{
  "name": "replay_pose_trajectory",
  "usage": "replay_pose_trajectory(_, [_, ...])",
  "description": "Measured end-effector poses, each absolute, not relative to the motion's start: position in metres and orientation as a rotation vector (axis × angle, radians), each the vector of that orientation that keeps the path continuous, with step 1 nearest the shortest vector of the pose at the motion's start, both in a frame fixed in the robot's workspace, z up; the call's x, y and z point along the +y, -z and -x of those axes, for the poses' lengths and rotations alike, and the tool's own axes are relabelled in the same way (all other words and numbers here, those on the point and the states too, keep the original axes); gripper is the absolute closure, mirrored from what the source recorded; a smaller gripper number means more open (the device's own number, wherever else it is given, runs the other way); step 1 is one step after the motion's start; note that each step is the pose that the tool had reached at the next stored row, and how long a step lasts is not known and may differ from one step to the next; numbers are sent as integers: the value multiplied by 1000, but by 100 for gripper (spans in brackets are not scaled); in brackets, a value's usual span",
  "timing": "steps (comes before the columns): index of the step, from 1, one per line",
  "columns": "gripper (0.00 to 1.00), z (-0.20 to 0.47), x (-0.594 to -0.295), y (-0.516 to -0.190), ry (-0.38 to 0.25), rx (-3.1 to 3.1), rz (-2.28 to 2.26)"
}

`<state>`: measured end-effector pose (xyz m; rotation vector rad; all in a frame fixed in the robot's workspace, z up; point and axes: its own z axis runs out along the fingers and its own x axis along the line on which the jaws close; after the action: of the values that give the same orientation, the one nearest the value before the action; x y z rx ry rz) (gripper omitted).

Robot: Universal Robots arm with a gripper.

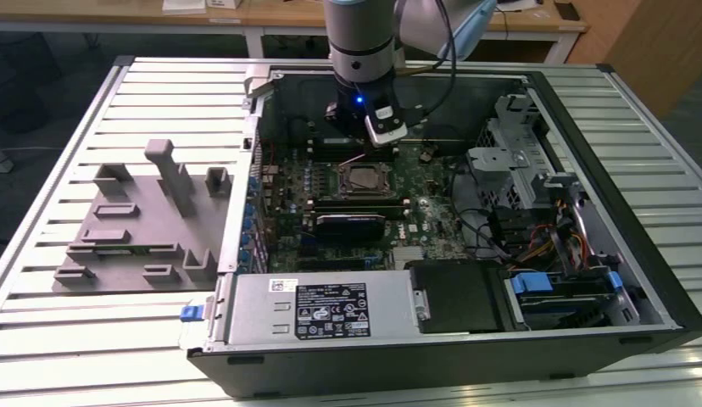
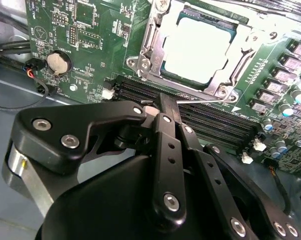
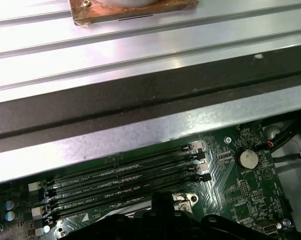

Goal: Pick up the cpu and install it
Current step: 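Install the first cpu locking lever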

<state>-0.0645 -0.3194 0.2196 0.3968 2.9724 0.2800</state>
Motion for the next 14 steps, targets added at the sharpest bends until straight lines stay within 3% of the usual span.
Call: replay_pose_trajectory(14, [89, 75, -319, -214, -287, 2896, -385])
